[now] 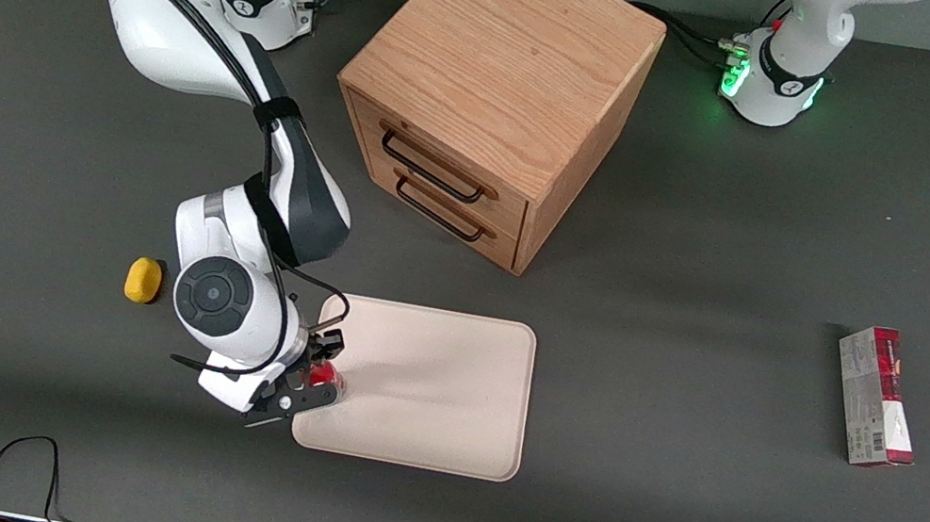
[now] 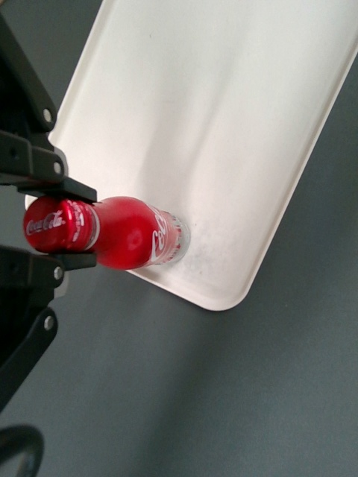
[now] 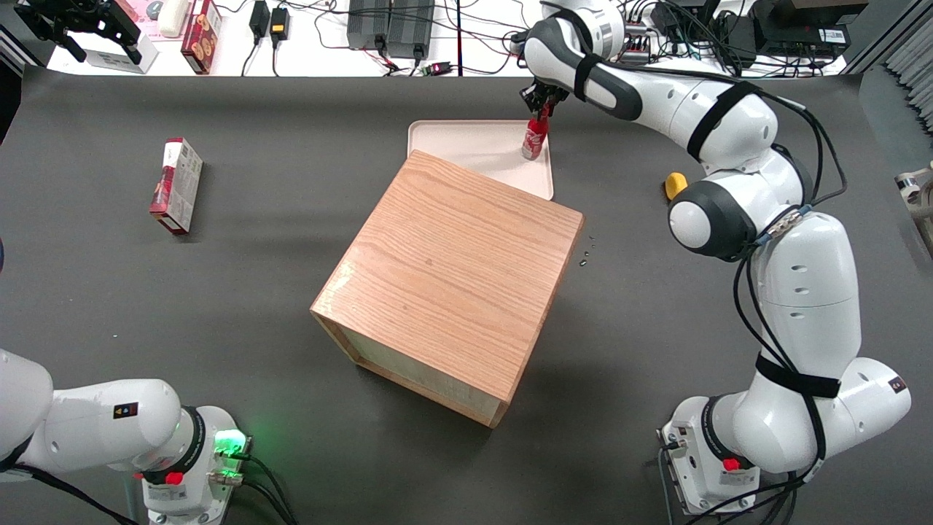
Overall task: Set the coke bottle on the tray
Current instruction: 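Lower the bottle upright onto the tray corner and open the right gripper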
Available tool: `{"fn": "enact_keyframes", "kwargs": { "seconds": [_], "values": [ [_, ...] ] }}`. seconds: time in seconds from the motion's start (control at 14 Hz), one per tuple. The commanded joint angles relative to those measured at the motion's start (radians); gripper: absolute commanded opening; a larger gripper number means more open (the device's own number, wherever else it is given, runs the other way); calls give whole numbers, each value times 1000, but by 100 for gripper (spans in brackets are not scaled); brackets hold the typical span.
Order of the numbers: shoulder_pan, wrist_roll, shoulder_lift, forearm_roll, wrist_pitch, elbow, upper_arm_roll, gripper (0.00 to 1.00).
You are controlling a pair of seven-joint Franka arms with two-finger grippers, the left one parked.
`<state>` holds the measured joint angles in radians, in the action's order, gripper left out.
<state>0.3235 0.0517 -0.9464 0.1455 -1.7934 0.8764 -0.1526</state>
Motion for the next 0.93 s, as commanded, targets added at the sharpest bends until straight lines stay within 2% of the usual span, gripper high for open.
{"fn": "enact_keyframes", "kwargs": {
  "seconds": [0.0,0.07,0.14,0.36,0.57,0.86],
  "values": [
    [6,0,-15,25,-7,-33,-1,32],
    [6,7,-15,23,-8,-33,-1,81],
    [6,8,-11,23,-8,-33,-1,100],
    [5,13,32,17,23,-30,-1,100],
    [5,82,132,16,190,-24,-2,100],
    [3,85,271,16,405,-24,2,100]
  ]
}}
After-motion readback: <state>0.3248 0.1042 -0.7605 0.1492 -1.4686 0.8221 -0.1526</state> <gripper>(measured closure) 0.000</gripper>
